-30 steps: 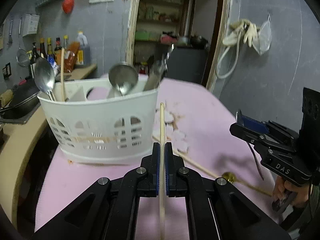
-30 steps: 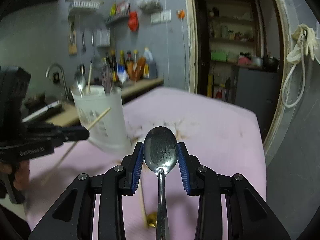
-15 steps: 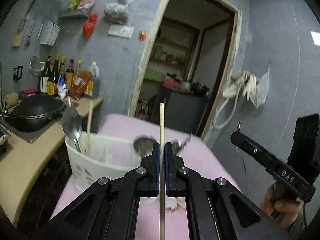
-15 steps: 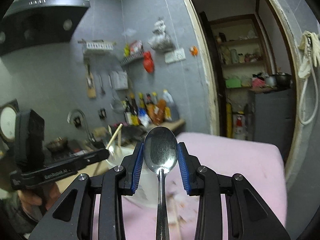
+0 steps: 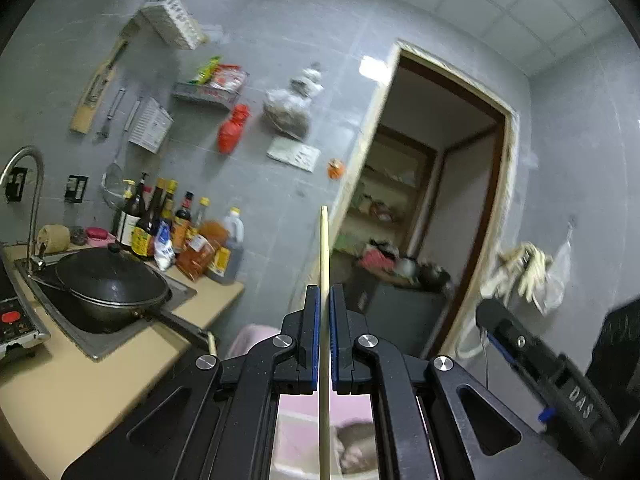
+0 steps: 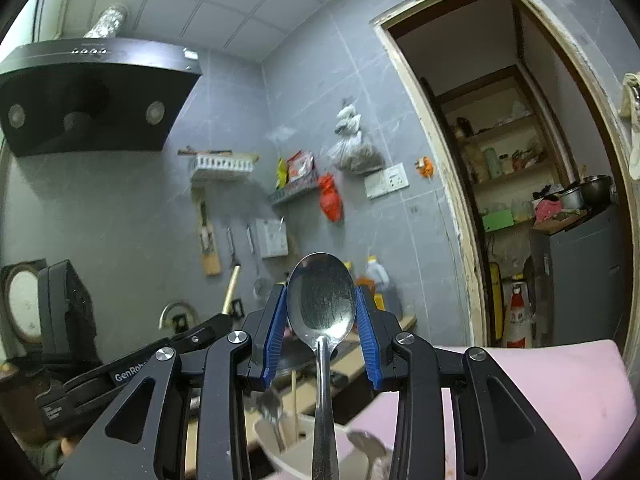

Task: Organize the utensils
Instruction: 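Lift the chopstick with the left tool while the right tool lifts the spoon toward the basket, then drop the chopstick into the basket with the left tool while the right tool drops the spoon in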

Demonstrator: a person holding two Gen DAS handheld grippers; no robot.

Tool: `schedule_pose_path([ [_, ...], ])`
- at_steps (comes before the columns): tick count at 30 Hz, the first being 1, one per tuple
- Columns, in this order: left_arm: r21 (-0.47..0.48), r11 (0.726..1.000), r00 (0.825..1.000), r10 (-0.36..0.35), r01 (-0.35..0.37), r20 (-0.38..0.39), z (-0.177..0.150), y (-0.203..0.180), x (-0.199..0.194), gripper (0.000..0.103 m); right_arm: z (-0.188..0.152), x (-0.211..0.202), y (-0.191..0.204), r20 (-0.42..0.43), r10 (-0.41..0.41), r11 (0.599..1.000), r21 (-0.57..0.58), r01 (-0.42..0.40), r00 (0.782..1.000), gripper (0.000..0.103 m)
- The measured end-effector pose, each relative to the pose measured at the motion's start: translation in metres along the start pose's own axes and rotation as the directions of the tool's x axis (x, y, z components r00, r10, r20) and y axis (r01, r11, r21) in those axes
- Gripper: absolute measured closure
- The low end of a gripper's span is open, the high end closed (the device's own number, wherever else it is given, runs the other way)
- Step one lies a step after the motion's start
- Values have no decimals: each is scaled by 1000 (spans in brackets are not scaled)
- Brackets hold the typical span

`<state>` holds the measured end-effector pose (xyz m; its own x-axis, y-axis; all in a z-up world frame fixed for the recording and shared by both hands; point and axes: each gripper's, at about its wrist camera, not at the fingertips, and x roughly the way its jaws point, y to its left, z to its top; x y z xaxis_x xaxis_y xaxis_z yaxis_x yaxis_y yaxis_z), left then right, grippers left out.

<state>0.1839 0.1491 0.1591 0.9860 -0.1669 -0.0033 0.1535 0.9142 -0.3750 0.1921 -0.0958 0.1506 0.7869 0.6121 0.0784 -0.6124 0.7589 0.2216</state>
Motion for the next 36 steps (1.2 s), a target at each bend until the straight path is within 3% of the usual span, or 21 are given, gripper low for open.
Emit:
schedule_pose_path([
  [7,-91,995,994,52,-43,99,-6,42,18,101,-25,17,2,124,-124,990,-46,131,984,72],
  [15,-142,988,985,77,-55,152,-23,57,23,101,-53,26,9,221,-235,954,-134,268,947,72],
  [20,-125,989,977,105,-83,184,-32,53,24,101,-60,25,7,249,-224,953,-144,265,942,72],
  [30,-94,986,965,156,-139,209,-52,47,30,101,-63,24,-18,232,-208,975,-30,221,950,72],
  [36,-73,986,968,162,-150,194,-61,44,34,101,-70,28,-17,227,-221,970,-44,237,948,71],
])
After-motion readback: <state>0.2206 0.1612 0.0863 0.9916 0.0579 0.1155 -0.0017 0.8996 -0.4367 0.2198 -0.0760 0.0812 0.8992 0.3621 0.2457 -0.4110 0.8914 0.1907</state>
